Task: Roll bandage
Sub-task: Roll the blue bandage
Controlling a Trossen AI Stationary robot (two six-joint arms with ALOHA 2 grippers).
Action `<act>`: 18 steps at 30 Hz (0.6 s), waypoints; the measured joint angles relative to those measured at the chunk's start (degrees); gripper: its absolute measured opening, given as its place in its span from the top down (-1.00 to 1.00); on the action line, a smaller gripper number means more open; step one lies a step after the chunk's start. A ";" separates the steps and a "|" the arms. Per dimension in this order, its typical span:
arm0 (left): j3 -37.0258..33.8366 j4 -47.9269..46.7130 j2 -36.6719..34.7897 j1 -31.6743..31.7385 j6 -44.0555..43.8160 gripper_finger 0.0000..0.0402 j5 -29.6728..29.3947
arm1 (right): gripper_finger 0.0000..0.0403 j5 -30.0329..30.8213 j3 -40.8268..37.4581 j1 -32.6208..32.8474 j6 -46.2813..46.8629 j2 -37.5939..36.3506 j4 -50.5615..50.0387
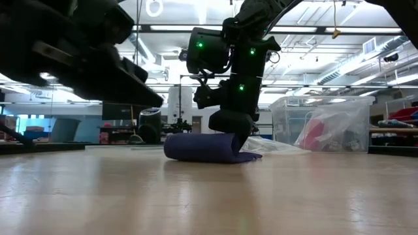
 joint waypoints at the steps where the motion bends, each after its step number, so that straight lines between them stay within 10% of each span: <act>1: -0.04 -0.29 -0.45 0.37 0.40 0.99 -0.16 | 1.00 0.05 0.00 0.16 0.00 -0.01 -0.04; 18: 0.00 -7.04 -5.01 7.97 7.59 0.99 -4.11 | 1.00 4.88 -0.26 0.00 1.55 -3.58 -3.87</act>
